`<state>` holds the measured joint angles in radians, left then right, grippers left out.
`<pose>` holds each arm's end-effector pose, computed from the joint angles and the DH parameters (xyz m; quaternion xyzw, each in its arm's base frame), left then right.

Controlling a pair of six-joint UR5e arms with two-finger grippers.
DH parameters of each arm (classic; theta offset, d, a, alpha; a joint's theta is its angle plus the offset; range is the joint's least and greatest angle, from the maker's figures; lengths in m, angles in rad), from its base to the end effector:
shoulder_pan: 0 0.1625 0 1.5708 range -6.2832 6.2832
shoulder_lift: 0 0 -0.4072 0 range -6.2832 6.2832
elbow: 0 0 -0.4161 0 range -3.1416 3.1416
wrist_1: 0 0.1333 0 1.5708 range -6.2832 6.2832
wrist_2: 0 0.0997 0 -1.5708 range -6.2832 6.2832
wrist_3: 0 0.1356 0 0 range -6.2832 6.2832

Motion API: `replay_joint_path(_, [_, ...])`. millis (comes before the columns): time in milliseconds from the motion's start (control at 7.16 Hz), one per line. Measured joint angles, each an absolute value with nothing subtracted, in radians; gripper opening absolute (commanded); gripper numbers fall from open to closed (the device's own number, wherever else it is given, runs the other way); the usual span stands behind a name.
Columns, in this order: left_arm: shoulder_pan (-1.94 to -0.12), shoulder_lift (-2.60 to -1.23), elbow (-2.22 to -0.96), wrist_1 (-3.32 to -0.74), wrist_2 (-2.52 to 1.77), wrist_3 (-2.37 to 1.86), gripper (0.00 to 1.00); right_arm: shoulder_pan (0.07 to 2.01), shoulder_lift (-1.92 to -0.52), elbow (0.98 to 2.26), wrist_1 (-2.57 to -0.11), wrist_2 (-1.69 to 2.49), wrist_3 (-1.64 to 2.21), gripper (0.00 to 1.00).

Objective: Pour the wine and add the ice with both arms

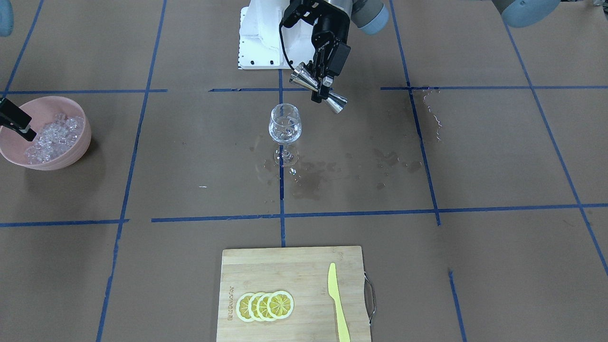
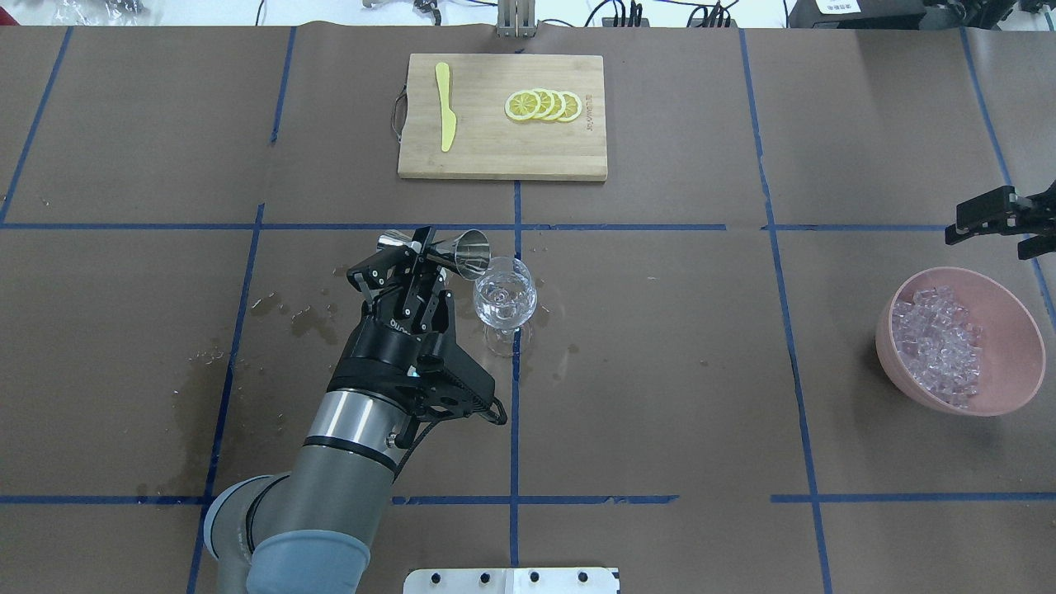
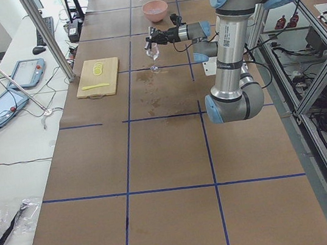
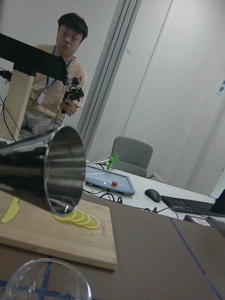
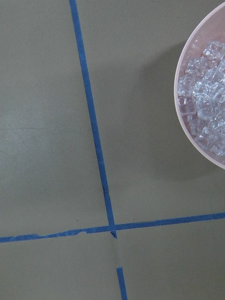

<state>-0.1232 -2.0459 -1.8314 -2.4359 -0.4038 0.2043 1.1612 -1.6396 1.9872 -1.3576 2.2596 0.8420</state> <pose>0.5092 -0.3230 0.1441 0.7103 0.0369 0.1593 0.6846 -0.1572 -0.4805 0.4626 0.0211 -0.4155 0.1028 0.9035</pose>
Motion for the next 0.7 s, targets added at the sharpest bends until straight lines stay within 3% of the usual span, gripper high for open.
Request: replay_joint_path(698, [-0.125,-2.015,-1.770,-2.707,-0.408,-0.219,0.00,1.161,-1.631,1.990,-1.358,2.257,0.842,1.00])
